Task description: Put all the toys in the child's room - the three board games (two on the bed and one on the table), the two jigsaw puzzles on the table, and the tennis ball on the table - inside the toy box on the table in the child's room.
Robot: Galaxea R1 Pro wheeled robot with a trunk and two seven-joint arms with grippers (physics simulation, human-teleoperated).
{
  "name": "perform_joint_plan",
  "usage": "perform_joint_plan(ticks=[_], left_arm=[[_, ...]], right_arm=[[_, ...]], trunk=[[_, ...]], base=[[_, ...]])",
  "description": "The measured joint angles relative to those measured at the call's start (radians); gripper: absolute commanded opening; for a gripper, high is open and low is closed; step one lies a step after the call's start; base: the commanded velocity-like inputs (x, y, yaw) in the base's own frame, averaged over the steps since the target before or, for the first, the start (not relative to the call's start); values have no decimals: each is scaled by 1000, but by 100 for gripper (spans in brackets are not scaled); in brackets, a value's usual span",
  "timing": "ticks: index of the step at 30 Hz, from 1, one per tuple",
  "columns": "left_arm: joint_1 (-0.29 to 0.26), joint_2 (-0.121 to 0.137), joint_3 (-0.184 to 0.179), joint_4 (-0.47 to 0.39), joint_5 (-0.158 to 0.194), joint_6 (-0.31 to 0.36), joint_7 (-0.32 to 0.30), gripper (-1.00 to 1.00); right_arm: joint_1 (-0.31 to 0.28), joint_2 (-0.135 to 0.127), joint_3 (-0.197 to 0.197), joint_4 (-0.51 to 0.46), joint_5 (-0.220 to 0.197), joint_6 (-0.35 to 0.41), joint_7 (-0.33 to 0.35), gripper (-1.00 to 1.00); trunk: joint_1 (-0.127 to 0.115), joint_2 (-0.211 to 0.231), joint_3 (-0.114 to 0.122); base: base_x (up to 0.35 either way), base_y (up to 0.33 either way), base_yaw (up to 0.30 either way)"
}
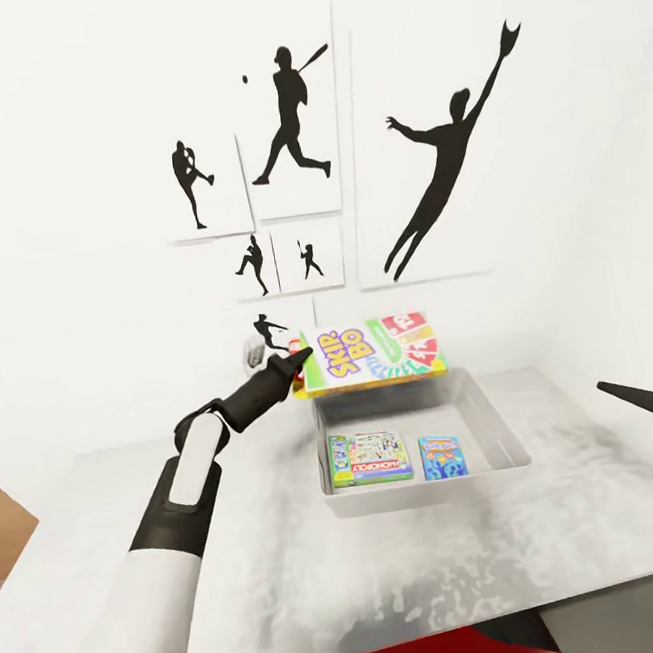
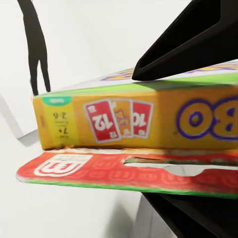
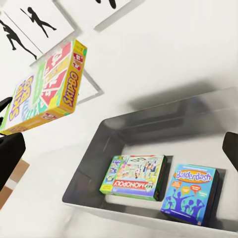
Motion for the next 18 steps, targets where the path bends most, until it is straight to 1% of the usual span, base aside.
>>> perform_joint_plan(ticks=[7,18], left_arm=[[-4,0,1,36,0,0,2,-100],[-5,0,2,46,2,0,2,-100]], right_arm=[[1,0,5,0,0,0,0,100],[-1,-1,9,0,0,0,-1,100]], trunk=[[0,0,-9],[0,0,-26]], base=[[0,0,0],[0,0,0]])
